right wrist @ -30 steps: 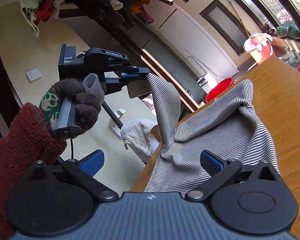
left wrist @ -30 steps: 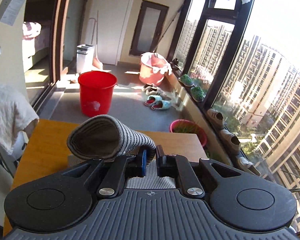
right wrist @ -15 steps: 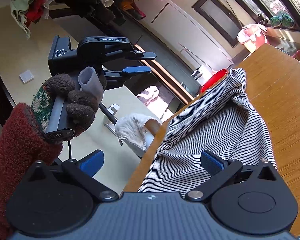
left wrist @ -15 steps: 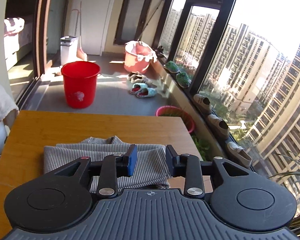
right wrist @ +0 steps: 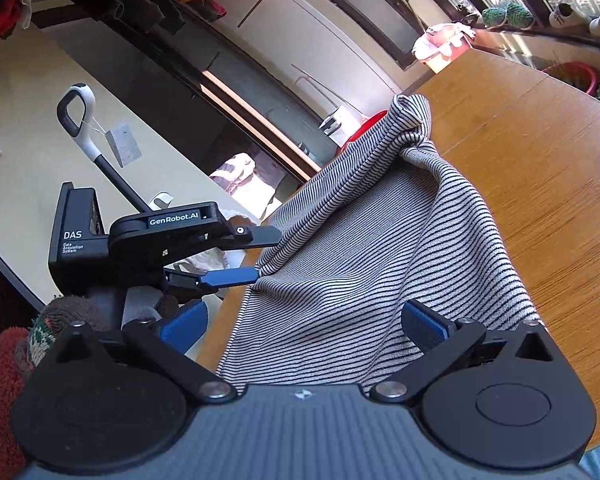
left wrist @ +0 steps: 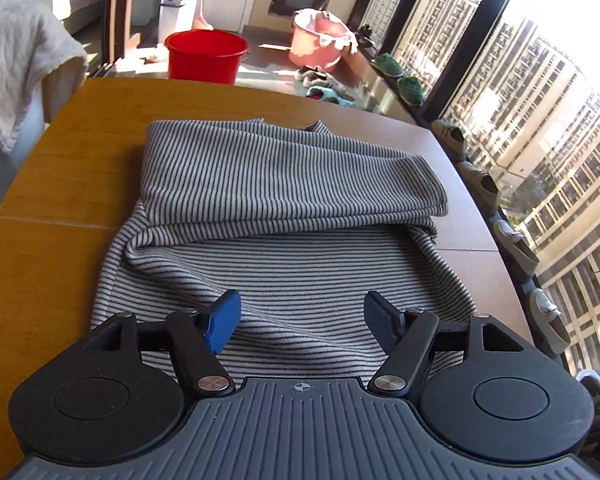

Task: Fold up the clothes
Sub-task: 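Release the shirt and grasp the folded edge with the right gripper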

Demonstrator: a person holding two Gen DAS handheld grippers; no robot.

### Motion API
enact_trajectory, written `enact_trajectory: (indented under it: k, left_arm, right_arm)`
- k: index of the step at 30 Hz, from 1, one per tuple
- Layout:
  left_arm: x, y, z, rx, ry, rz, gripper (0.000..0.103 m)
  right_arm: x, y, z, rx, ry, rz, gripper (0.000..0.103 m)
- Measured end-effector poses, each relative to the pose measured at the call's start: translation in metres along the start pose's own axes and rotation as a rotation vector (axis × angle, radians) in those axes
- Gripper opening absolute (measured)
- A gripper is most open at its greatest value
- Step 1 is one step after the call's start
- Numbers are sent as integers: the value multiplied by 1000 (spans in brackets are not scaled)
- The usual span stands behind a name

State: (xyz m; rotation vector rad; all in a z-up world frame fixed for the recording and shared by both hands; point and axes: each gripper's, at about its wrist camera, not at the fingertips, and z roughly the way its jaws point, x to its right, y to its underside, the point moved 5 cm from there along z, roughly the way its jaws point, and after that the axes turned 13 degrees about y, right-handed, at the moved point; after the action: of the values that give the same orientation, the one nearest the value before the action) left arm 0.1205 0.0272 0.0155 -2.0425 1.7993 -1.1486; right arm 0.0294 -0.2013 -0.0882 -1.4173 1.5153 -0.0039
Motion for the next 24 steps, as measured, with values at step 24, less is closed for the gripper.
enact_trajectory:
  k: [24]
  left_arm:
    - [-21, 55, 0, 60, 100, 49, 103]
  right_arm:
    - [-15, -28, 42, -121, 271, -189, 103]
